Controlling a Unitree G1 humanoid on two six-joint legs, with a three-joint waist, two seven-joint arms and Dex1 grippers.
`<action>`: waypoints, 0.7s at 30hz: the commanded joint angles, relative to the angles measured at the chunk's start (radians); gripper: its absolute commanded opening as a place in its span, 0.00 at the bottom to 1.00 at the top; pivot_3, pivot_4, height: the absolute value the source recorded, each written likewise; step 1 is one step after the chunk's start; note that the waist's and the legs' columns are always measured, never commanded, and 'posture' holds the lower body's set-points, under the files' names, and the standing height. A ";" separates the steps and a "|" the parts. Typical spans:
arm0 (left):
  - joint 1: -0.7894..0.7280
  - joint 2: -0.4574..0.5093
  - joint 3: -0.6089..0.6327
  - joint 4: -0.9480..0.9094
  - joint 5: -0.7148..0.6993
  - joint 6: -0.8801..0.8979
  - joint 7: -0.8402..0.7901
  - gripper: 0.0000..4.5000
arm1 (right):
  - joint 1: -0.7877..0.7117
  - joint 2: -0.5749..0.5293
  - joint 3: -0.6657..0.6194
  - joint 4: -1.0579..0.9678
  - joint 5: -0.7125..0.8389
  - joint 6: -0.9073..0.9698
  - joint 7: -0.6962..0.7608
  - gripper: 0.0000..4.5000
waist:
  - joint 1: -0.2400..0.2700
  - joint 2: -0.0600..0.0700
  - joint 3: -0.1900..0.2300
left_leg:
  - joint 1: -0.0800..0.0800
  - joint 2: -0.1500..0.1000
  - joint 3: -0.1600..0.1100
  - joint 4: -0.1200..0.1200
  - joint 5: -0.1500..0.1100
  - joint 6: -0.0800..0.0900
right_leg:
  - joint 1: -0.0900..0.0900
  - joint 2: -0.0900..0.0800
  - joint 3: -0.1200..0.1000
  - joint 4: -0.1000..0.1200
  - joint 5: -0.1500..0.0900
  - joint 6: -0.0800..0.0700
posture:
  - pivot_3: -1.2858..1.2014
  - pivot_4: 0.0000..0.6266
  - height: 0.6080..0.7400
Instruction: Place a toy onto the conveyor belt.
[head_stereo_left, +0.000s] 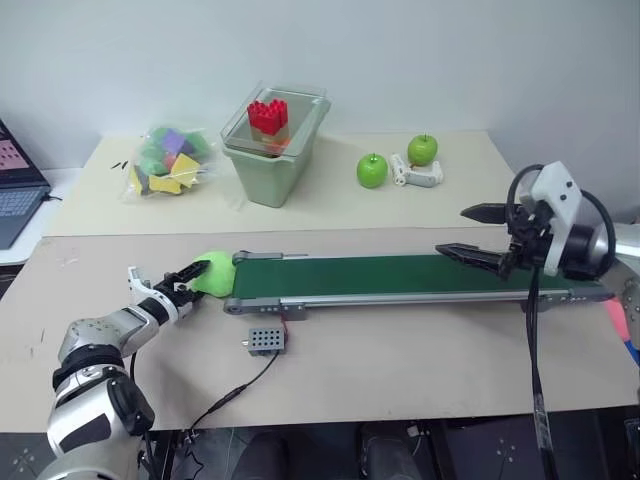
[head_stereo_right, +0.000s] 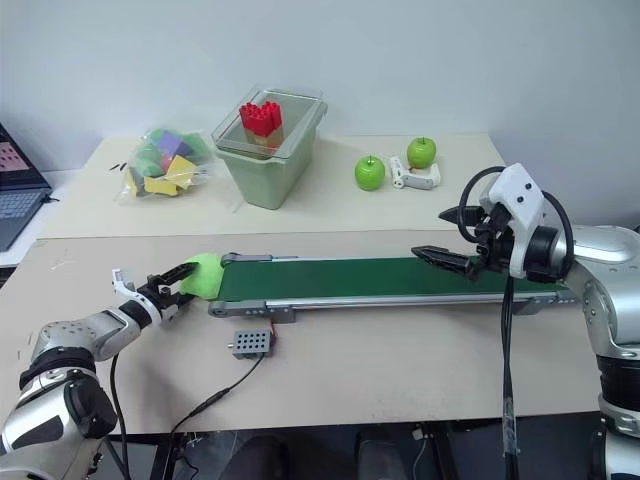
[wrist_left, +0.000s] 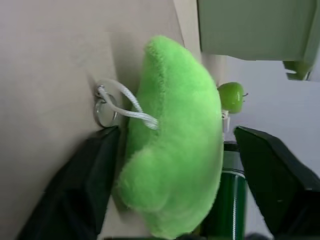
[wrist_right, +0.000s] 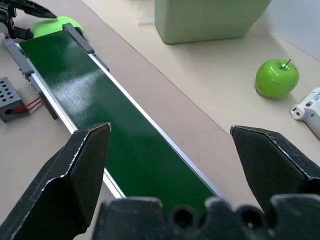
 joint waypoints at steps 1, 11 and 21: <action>-0.006 0.008 -0.007 0.007 0.002 0.009 -0.029 0.45 | 0.004 -0.019 -0.047 -0.042 0.022 0.007 -0.008 1.00 | -0.001 0.000 0.000 | 0.000 0.000 0.000 0.000 0.000 0.000 | 0.000 0.000 0.000 0.000 0.000 0.000 | 0.52 0.24 1.00; -0.012 0.032 0.033 -0.066 -0.041 0.044 -0.087 0.03 | -0.010 -0.007 -0.021 -0.025 0.009 -0.008 -0.002 1.00 | -0.002 0.000 0.000 | -0.001 0.000 0.000 0.000 0.000 0.000 | 0.000 0.000 0.000 0.000 0.000 0.000 | 0.52 0.24 1.00; 0.014 0.112 0.119 -0.282 -0.098 -0.004 -0.036 0.03 | -0.036 0.010 0.013 0.037 -0.012 -0.053 0.018 1.00 | -0.008 -0.001 0.000 | -0.001 0.000 0.000 -0.001 0.000 0.000 | -0.001 0.000 0.000 0.001 0.000 0.000 | 0.52 0.24 1.00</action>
